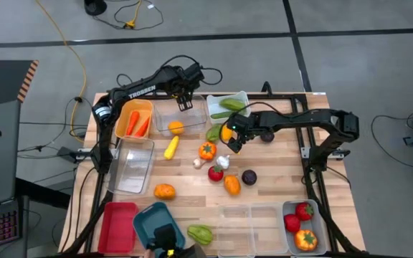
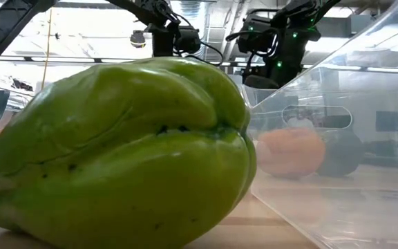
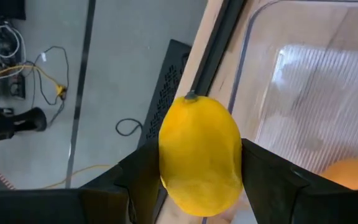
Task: Sort produce into baskets
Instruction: Put the bottom yellow lemon into the top transparent bin, then put the yellow lemon into the top transparent bin
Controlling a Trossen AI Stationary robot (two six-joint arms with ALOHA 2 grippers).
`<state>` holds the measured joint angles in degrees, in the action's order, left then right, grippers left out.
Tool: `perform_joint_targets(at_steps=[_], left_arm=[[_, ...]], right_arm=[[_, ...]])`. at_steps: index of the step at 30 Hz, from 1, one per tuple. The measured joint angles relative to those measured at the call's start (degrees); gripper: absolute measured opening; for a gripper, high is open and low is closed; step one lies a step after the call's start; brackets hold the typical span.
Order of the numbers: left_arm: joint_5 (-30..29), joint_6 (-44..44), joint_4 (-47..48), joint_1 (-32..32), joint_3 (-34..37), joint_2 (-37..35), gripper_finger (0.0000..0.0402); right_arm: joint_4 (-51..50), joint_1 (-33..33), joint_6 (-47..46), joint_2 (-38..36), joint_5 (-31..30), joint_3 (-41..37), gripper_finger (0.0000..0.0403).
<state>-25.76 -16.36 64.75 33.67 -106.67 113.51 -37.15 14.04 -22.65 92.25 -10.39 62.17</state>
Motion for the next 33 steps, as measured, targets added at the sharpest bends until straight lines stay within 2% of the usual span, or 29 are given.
perform_joint_targets(at_steps=[5,18,27,33], left_arm=[[0.4,0.1,-0.2,0.0,0.0,0.0,0.0188],[10.4,-0.9,1.6,0.0,0.0,0.0,0.0194],[10.4,-1.4,1.8,0.0,0.0,0.0,0.0283],[9.9,-2.3,2.7,-0.1,0.0,0.0,0.0311]], right_arm=[[0.2,0.0,-2.8,-0.5,0.0,0.0,0.0387],[0.4,0.3,-3.2,0.0,-0.1,0.0,0.0387],[0.4,0.4,-7.3,0.0,-0.5,0.0,0.0387],[0.4,0.4,-16.4,0.0,-8.7,0.0,0.0387]])
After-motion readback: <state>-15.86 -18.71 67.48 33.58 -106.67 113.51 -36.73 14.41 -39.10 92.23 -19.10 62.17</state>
